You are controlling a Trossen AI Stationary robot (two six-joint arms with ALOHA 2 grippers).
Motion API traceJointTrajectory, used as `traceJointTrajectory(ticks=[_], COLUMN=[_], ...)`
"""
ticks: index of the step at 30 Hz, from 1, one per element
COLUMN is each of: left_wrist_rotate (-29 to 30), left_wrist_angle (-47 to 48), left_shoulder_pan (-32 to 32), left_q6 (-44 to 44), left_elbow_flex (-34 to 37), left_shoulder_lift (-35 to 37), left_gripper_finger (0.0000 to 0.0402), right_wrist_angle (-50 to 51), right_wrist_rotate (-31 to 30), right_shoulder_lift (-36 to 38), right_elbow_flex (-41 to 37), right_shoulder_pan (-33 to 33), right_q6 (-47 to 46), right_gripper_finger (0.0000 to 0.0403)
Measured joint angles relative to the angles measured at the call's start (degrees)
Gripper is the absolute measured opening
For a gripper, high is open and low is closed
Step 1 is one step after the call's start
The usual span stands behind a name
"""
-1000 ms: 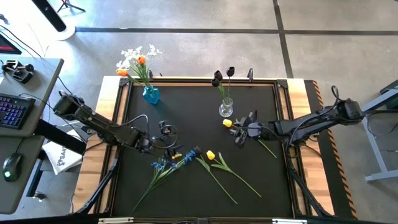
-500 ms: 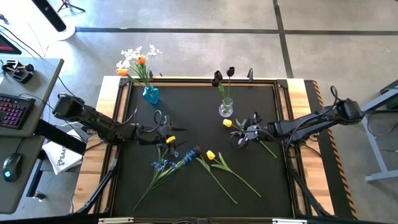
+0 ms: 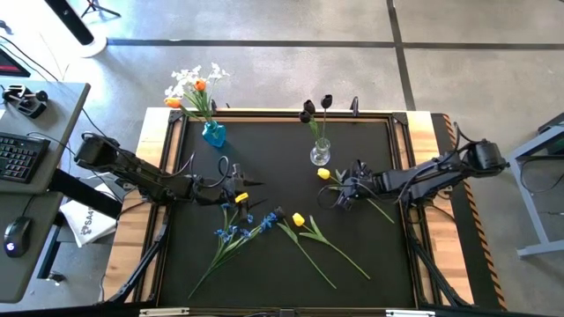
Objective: Sort flowers into vase by color
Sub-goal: Put the top yellow flower into the blue vase
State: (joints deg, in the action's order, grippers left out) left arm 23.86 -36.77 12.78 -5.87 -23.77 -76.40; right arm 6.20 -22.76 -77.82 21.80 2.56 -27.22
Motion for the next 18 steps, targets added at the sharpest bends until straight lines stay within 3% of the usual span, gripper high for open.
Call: traceJointTrajectory(ticks=[6, 10, 13, 18], left_wrist_rotate=[0.0, -2.42, -6.57, -7.28], left_wrist_angle=[0.05, 0.78, 2.32, 2.27], left_shoulder_pan=[0.0, -0.02, 0.03, 0.02], left_q6=[0.03, 0.16, 0.55, 2.32], left_elbow_flex=[0.0, 0.0, 0.0, 0.02], left_shoulder_lift=[0.0, 0.0, 0.0, 0.0], left_gripper_finger=[0.0248, 0.0248, 0.0248, 0.0248], right_wrist_angle=[-5.48, -13.61, -24.39, -48.12], right_wrist_rotate=[1.02, 5.08, 10.72, 19.29], right_shoulder_lift=[-2.59, -3.0, -3.0, -2.95], right_elbow_flex=[-0.09, -0.32, -0.37, -0.35], right_shoulder_pan=[-0.32, -0.38, -0.21, -0.28], right_q6=[0.34, 3.94, 7.79, 16.03], right_gripper_finger=[0.0079, 0.0012, 0.0016, 0.0008])
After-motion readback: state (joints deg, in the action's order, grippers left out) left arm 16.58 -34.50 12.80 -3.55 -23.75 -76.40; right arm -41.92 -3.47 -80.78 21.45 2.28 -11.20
